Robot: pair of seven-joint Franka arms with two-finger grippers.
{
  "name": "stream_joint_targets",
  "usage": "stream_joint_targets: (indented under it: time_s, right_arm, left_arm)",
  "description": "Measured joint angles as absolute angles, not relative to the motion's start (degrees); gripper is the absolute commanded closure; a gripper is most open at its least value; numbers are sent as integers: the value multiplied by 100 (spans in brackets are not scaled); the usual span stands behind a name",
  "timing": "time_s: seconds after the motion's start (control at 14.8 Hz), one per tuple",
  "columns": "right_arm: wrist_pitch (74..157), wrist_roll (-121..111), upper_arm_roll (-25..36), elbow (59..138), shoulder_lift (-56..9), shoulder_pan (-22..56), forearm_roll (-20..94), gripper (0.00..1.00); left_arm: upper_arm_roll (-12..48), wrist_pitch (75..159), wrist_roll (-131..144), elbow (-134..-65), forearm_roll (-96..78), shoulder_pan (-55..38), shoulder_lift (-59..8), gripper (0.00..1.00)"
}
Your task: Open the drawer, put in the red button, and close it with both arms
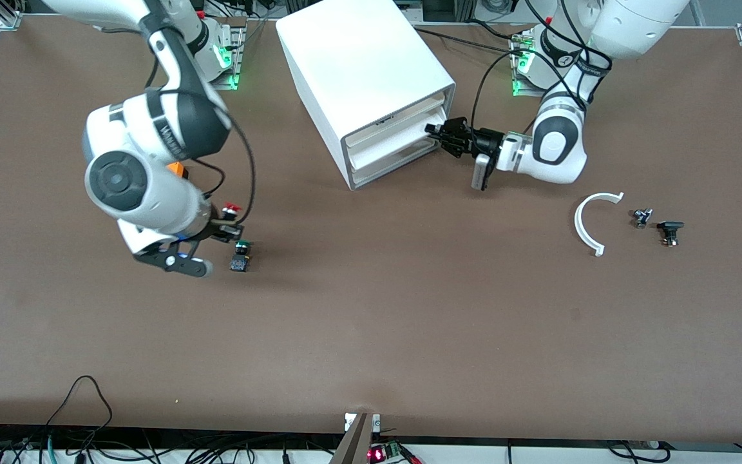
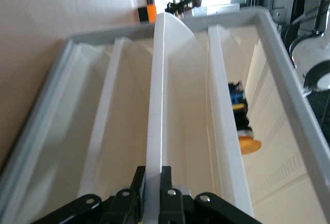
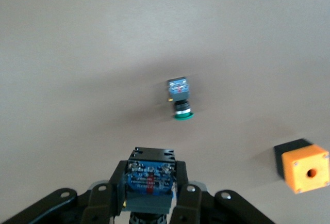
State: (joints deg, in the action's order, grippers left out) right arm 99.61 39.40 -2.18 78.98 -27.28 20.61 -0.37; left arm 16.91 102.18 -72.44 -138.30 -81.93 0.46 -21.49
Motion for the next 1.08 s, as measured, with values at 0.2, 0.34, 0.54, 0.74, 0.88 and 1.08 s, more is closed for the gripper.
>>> stream_joint_targets:
  time_s: [0.2, 0.34, 0.54, 0.74, 0.88, 1.08]
  right_arm:
    - [9955, 4679, -220, 7702, -2736, 2405, -37, 100]
    - [9959, 5188, -221, 7575, -2745, 2638, -37, 100]
    - [10022, 6032, -223, 7472, -2753, 3084, -36, 100]
    - [10199, 6867, -223, 7451, -2779, 3533, -38, 100]
    - [10365, 7389, -219, 7448, -2820, 3776, -43, 100]
    - [10655, 8113, -217, 7447, -2946, 4122, -131, 100]
  left_arm:
    - [1537, 10231, -7244, -13585, -8082, 168, -2301, 100]
    - [1361, 10198, -7239, -13303, -7840, 183, -2430, 100]
    - [1199, 10129, -7227, -12989, -7654, 226, -2584, 100]
    - [1194, 10108, -7190, -12917, -7646, 231, -2649, 5]
    - [1190, 10130, -7112, -12898, -7646, 232, -2671, 0]
    - [1157, 10168, -7029, -12874, -7646, 285, -2683, 0]
